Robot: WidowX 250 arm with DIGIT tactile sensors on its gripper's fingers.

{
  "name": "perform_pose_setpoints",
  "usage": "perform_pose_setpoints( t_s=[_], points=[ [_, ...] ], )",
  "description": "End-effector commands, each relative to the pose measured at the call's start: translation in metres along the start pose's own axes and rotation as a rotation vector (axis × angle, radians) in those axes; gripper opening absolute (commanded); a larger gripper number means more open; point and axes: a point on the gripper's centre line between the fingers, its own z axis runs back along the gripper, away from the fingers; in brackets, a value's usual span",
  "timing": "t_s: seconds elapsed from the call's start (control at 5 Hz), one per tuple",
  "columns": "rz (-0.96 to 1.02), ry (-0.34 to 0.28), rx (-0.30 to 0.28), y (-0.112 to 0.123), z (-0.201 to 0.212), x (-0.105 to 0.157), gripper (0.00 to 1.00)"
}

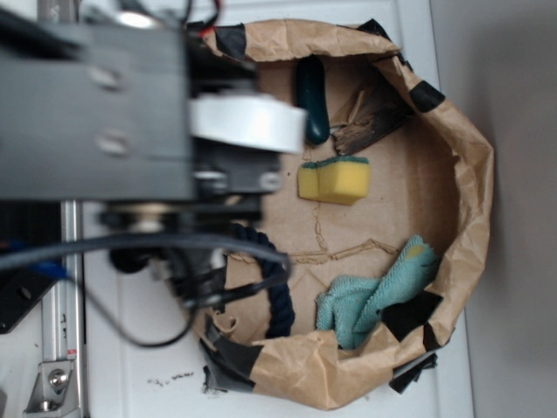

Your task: Grab the blue cloth.

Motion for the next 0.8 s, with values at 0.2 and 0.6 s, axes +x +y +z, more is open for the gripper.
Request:
perform_pose_setpoints(
  t_s=[0.2,0.6],
  points=[
    [-0.472,-0.469,-0.031,-0.014,-0.013,0.039,1.00],
    [-0.588,-0.465,-0.060,-0.029,-0.034,0.093,1.00]
  ],
)
